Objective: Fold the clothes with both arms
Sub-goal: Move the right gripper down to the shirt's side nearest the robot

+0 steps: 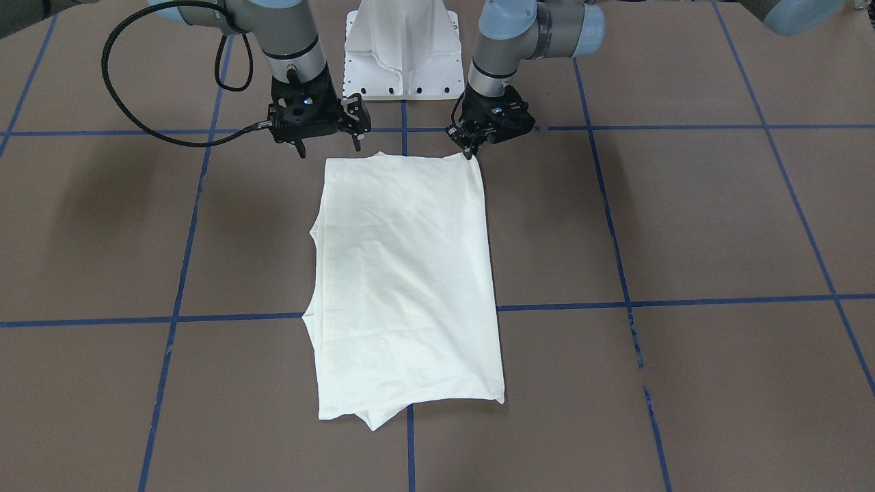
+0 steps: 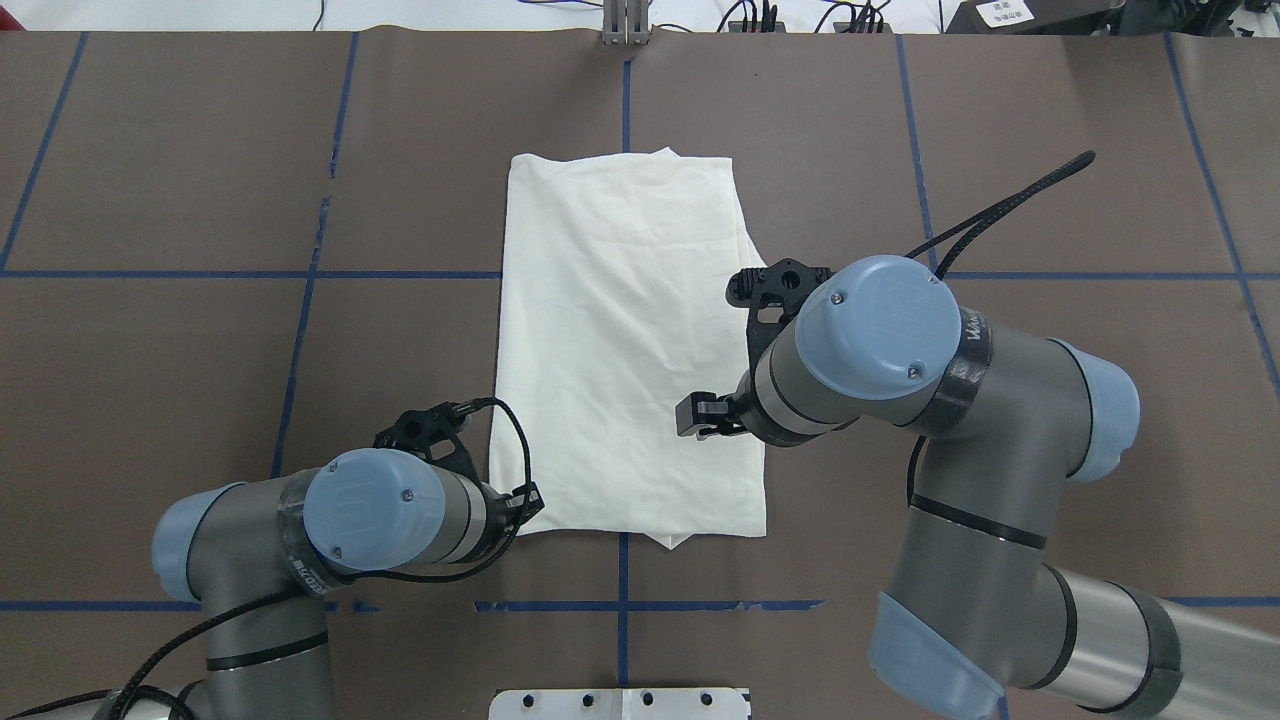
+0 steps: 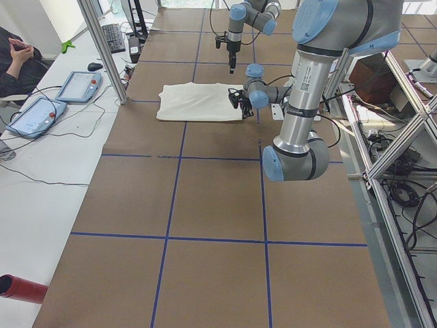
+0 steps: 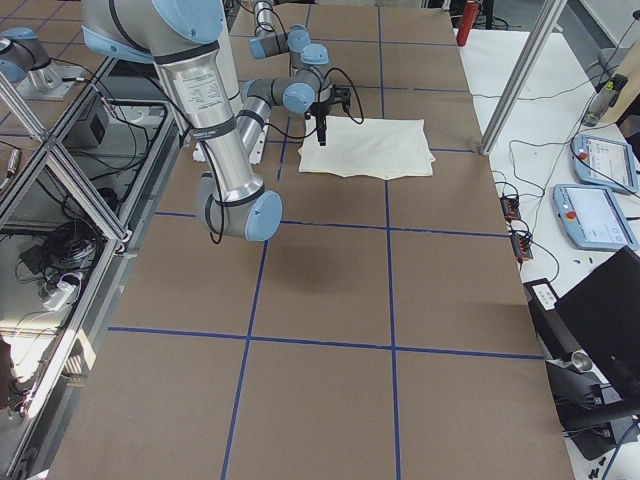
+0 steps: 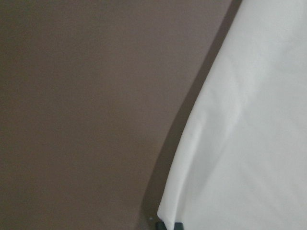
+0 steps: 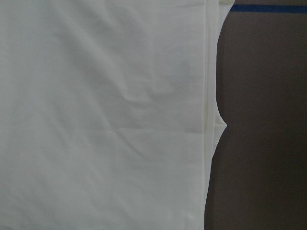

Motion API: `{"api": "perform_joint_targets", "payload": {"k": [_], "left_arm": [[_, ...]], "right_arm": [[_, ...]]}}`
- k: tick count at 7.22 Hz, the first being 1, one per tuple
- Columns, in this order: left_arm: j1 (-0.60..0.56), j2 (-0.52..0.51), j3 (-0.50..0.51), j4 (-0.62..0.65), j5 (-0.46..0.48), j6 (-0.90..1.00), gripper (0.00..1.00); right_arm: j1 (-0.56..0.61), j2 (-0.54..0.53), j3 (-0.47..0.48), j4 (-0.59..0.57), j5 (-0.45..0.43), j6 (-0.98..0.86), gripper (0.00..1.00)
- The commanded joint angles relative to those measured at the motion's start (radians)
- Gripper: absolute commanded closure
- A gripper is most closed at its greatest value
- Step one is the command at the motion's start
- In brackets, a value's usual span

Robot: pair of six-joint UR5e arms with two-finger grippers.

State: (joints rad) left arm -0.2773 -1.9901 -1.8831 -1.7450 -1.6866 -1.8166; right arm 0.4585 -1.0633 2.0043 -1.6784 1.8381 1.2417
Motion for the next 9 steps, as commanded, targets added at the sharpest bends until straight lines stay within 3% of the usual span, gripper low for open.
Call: {"api": "perform_joint_targets", "payload": {"k": [1, 5, 7, 9], "left_arm": [[0.001, -0.003, -0.013, 0.001, -0.004, 0.017, 1.00], [0.004, -0.009, -0.013, -0.001, -0.005, 0.017, 1.00], [0.004, -0.010, -0.013, 0.001, -0.005, 0.029, 1.00], [0.006, -0.012, -0.013, 0.001, -0.007, 0.030, 1.00]], "right_arm": [[-0.050, 0.000, -0.004, 0.002, -0.005, 0.172, 0.00], [-0.148, -0.007, -0.035, 0.005, -0.135, 0.298, 0.00], [-0.170, -0.070, -0.111, 0.243, -0.163, 0.359, 0.00], [-0.170, -0.069, -0.144, 0.241, -0.163, 0.360, 0.00]]}}
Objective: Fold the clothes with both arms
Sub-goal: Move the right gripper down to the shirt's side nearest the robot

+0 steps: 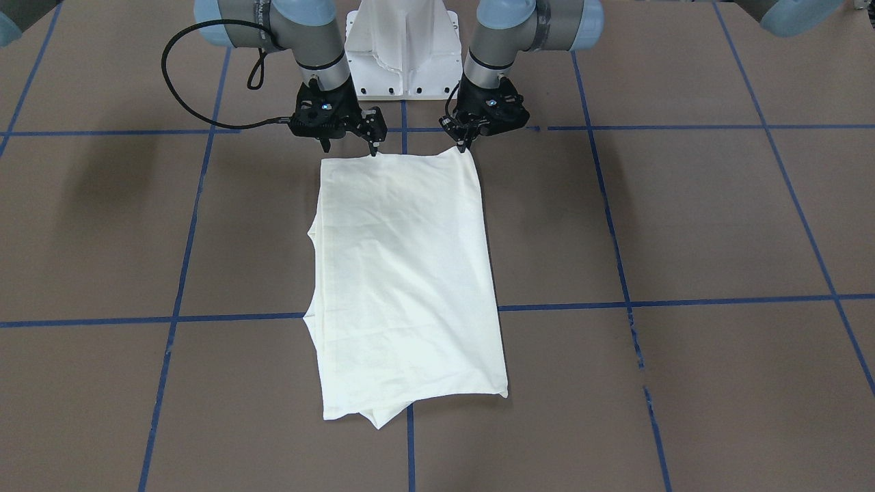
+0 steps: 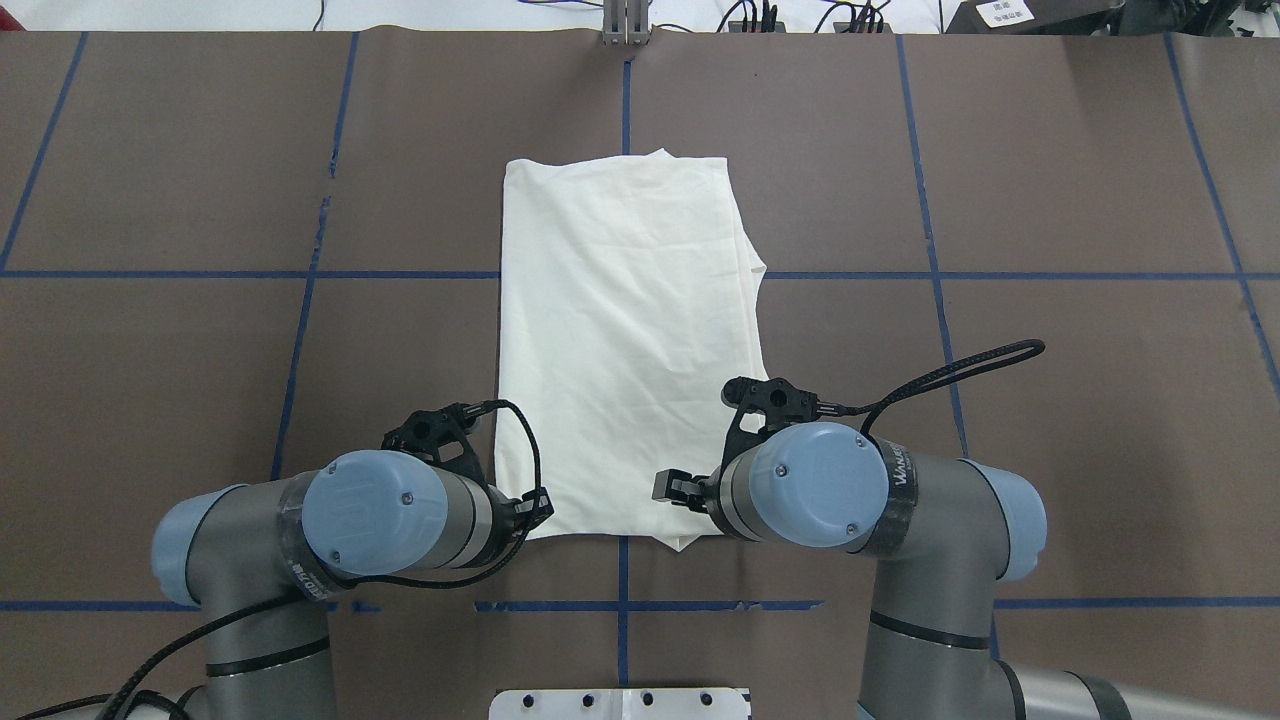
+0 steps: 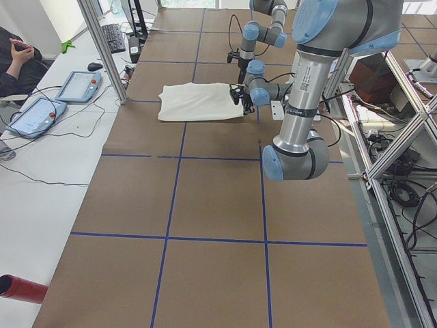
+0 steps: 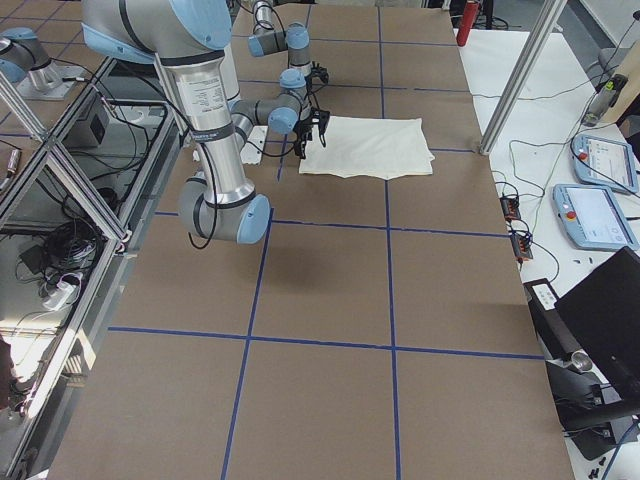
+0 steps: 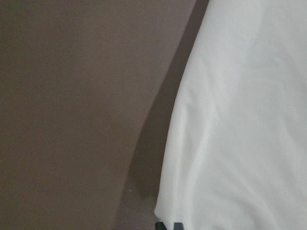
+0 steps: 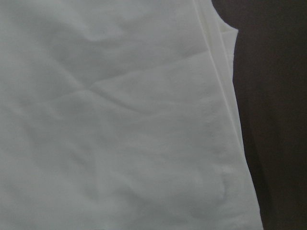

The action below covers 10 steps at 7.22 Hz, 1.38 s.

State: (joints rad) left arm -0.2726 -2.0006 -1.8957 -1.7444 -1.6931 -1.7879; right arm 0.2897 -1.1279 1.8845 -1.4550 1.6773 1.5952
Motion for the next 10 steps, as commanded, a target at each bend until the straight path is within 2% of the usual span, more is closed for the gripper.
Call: {"api": "perform_joint_targets", "payload": {"k": [1, 2, 10], "left_arm": [[0.001, -0.003, 0.001, 0.000, 0.000, 0.001, 1.00], [0.000, -0.003, 0.001, -0.001, 0.001, 0.002, 1.00], [0.000, -0.001, 0.001, -0.001, 0.001, 0.005, 1.00]], "right_arm": [[-0.001, -0.003, -0.024, -0.014, -0.002, 0.006, 0.00], [-0.003, -0.001, -0.024, -0.048, -0.002, 0.006, 0.00], [0.059, 0.002, -0.051, -0.047, 0.009, -0.034, 0.00]]}}
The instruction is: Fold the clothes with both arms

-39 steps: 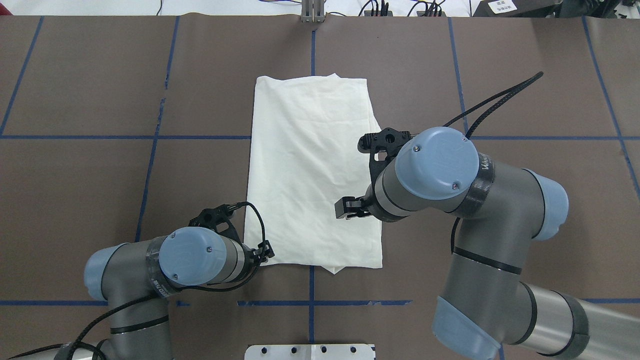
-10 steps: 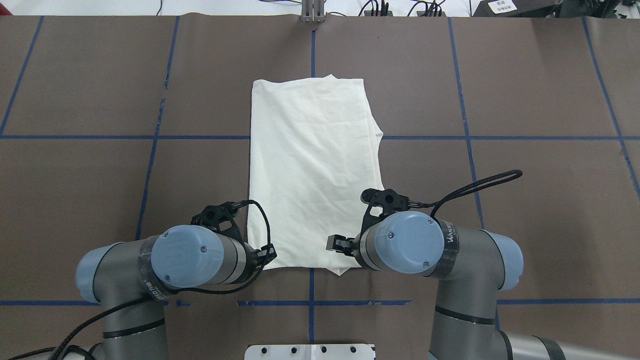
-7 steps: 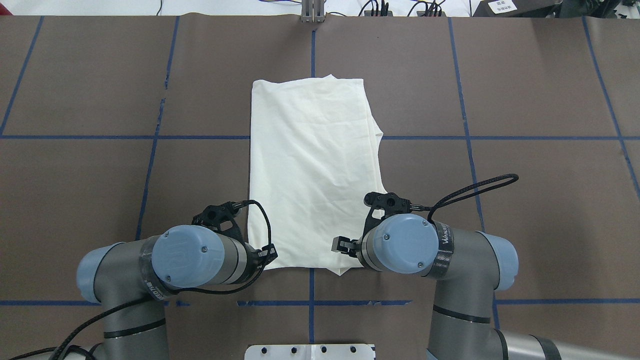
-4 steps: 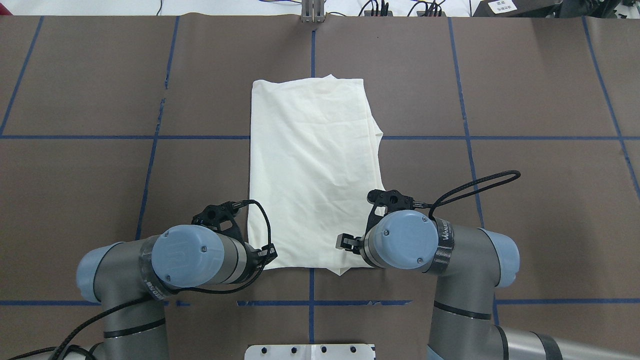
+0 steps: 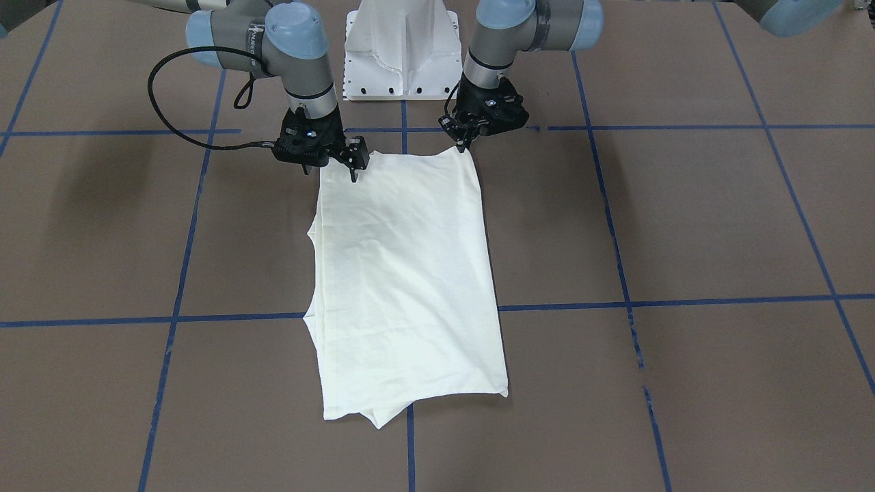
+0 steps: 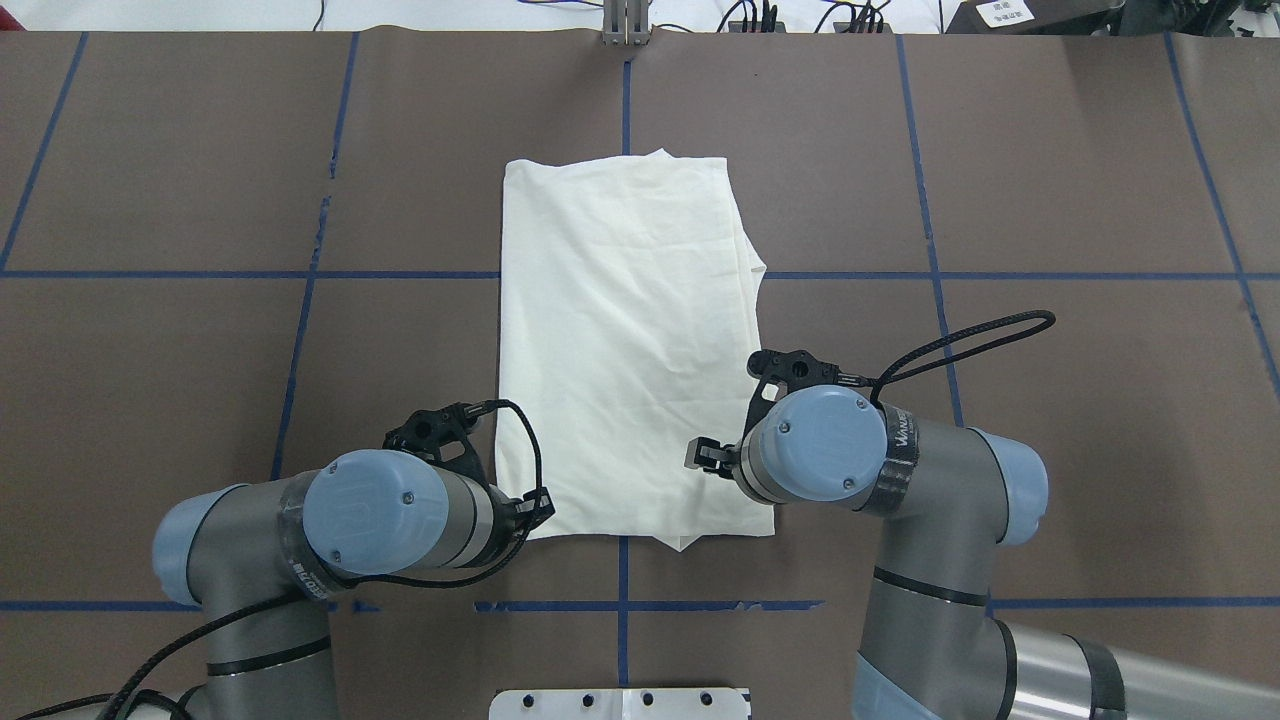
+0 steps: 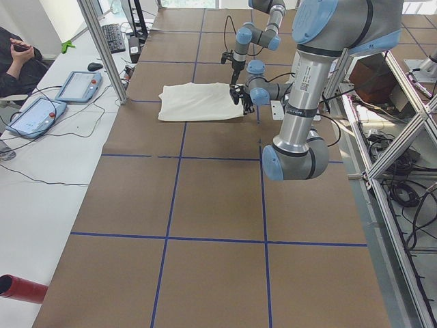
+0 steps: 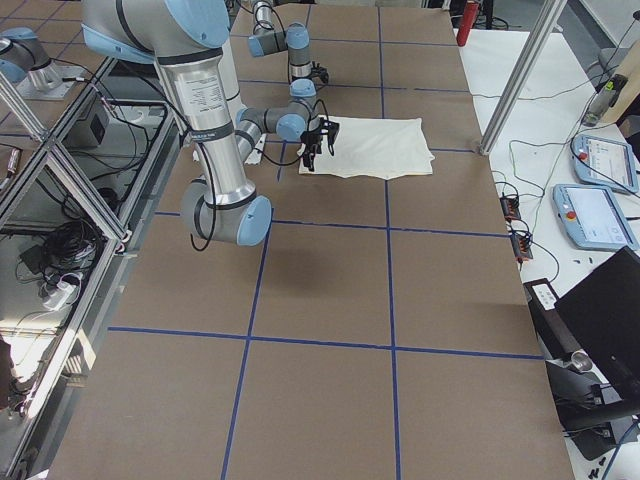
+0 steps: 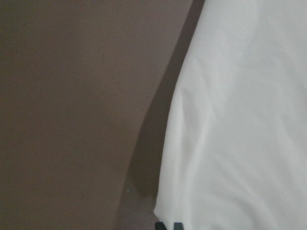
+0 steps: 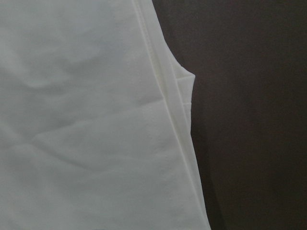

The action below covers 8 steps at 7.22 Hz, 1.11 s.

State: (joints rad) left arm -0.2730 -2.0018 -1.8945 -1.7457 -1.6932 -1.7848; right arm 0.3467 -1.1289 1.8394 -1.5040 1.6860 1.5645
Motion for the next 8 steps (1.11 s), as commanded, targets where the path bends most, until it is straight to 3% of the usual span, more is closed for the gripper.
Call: {"api": "perform_joint_targets", "payload": {"k": [1, 8], "left_arm": [[0.000, 0.000, 0.000, 0.000, 0.001, 0.007, 1.00], [-0.002, 0.002, -0.002, 0.000, 0.001, 0.005, 1.00]], "right_arm": [[0.001, 0.003, -0.008, 0.002, -0.003, -0.003, 0.00], [-0.028, 0.014, -0.046, 0.008, 0.012, -0.001, 0.00]]}}
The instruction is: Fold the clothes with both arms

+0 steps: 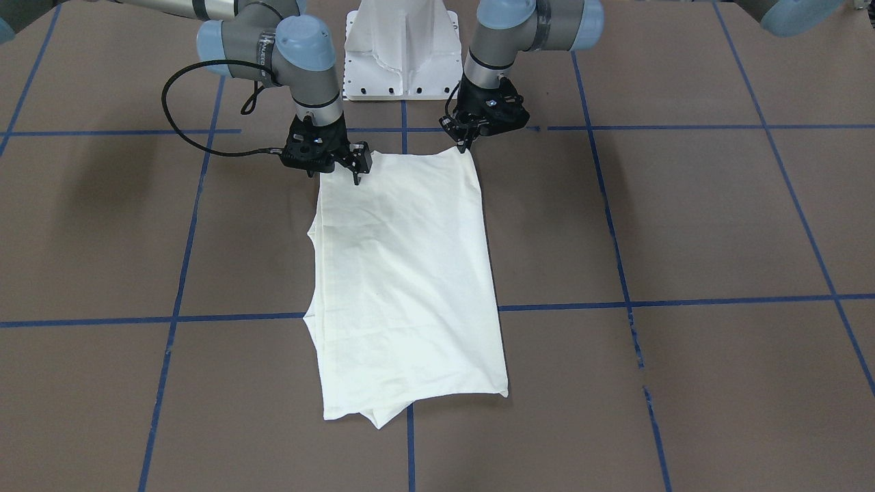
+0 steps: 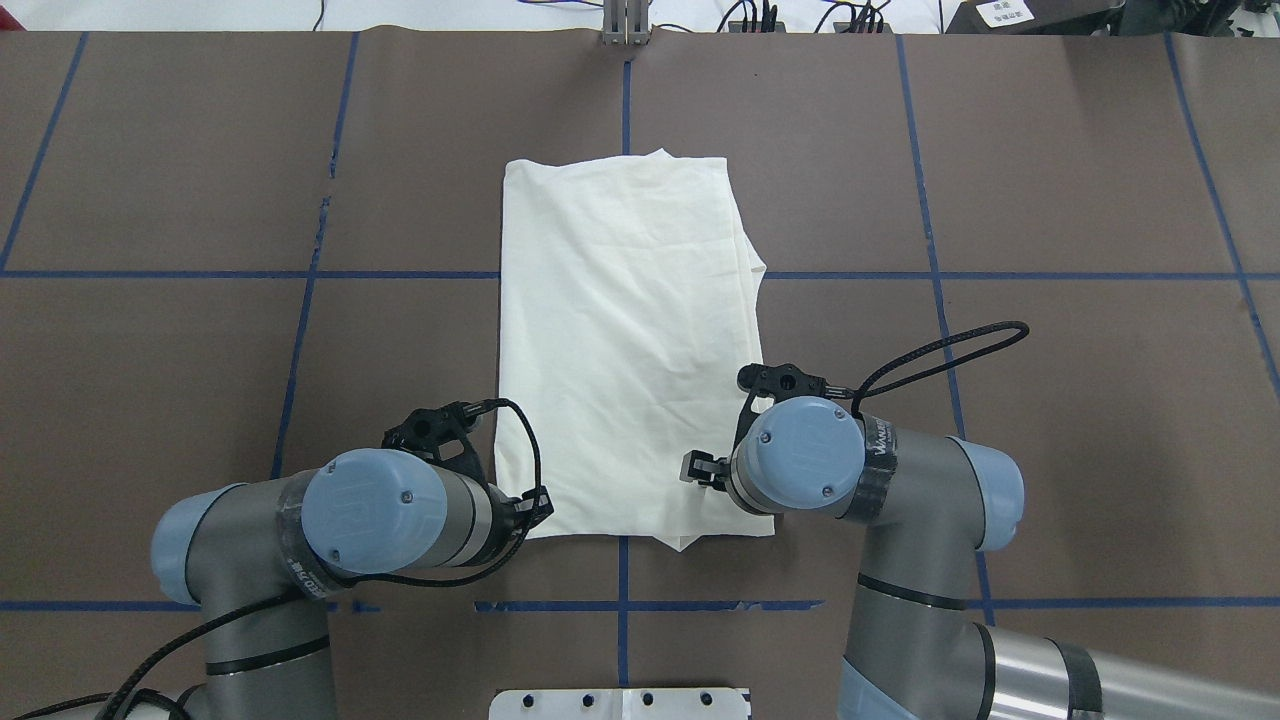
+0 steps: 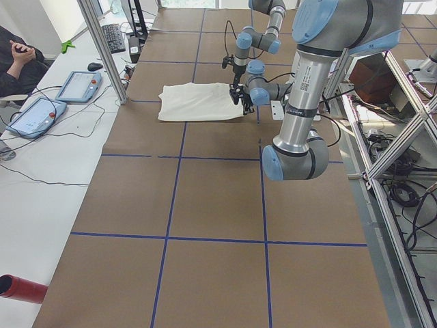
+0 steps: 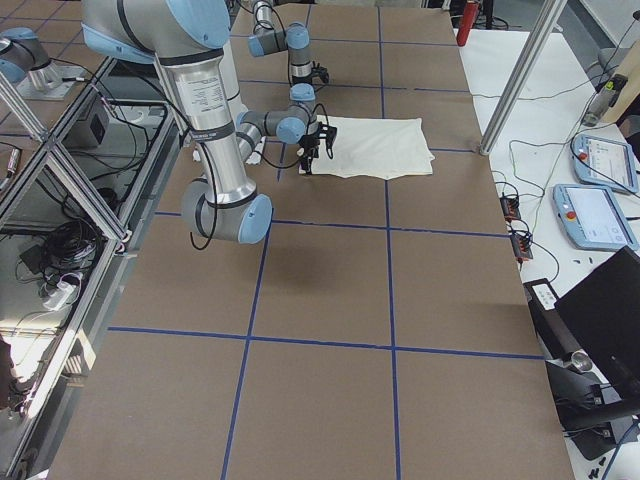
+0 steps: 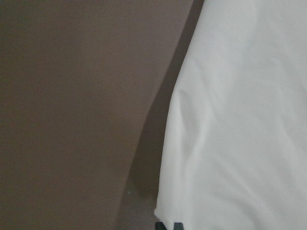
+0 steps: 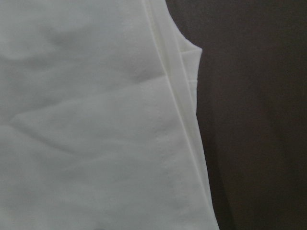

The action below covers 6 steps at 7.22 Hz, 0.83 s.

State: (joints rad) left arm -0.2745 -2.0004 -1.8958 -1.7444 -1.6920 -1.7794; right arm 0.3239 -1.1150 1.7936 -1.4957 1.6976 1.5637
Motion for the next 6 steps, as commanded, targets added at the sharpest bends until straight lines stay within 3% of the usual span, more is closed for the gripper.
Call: {"api": "perform_joint_targets", "payload": {"k": [1, 3, 4, 6], "left_arm": [[0.000, 0.000, 0.000, -0.001, 0.000, 0.000, 1.00], [0.001, -0.001, 0.000, -0.001, 0.000, 0.000, 1.00], [0.001, 0.000, 0.001, -0.001, 0.000, 0.000, 1.00], [0.000, 0.000, 0.001, -0.001, 0.000, 0.002, 1.00]], "right_arm": [[-0.005, -0.002, -0.002, 0.000, 0.001, -0.001, 0.00], [-0.003, -0.006, -0.003, 0.000, 0.001, -0.001, 0.00], [-0.003, -0.005, -0.005, 0.000, 0.001, -0.001, 0.06], [-0.005, -0.002, -0.003, 0.000, 0.001, 0.001, 0.58]]}}
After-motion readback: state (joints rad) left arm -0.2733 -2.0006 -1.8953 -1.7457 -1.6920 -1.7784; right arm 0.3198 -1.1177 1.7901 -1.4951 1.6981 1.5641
